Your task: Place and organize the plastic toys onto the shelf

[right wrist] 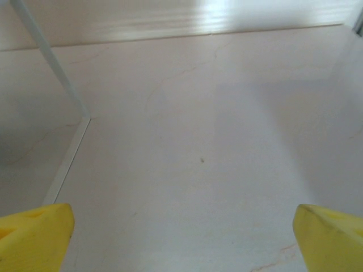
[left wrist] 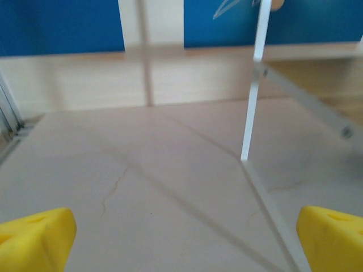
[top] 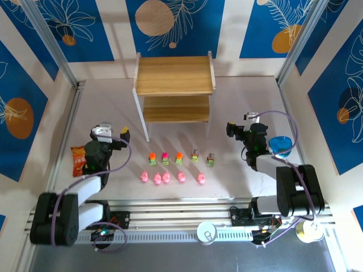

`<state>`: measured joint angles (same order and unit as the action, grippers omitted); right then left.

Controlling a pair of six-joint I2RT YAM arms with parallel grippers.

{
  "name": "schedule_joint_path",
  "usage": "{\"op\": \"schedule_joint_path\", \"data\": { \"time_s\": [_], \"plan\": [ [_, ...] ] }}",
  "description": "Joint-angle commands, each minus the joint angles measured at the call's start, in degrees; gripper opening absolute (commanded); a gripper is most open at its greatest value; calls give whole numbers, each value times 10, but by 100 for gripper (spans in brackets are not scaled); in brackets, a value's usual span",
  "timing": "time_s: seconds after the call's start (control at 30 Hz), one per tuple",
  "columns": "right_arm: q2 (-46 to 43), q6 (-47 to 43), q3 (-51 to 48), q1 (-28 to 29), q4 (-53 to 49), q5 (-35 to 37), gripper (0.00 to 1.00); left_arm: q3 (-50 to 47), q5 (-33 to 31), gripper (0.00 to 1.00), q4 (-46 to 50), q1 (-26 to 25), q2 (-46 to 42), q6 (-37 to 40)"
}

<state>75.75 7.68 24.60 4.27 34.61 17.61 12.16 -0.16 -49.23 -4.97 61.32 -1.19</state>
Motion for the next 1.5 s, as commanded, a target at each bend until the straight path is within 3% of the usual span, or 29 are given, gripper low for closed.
{"op": "schedule_joint_path", "data": {
  "time_s": [0.0, 0.13, 0.27, 0.57, 0.83, 0.97, 1.2, 1.47],
  "plan": [
    [-50, 51, 34, 19, -103, 108, 99, 7, -120, 100, 130, -58, -74, -4],
    [-98, 132, 77, 59, -248, 205, 99, 12, -173, 100, 228, -124, -172, -19],
    [-135, 217, 126, 107, -406, 258, 99, 21, -190, 100, 354, -174, -272, -60],
    [-248, 331, 96, 313, -573, 366, 99, 29, -205, 100, 532, -277, -408, -103],
    [-280, 500, 88, 544, -738, 488, 99, 41, -283, 100, 542, -317, -376, -107],
    [-251, 581, 94, 641, -783, 525, 99, 48, -279, 100, 537, -318, -341, -111],
    [-91, 754, 171, 727, -914, 549, 99, 63, -286, 100, 527, -329, -284, -106],
    [-12, 692, 207, 757, -830, 472, 99, 65, -286, 100, 523, -331, -272, -106]
  ]
}}
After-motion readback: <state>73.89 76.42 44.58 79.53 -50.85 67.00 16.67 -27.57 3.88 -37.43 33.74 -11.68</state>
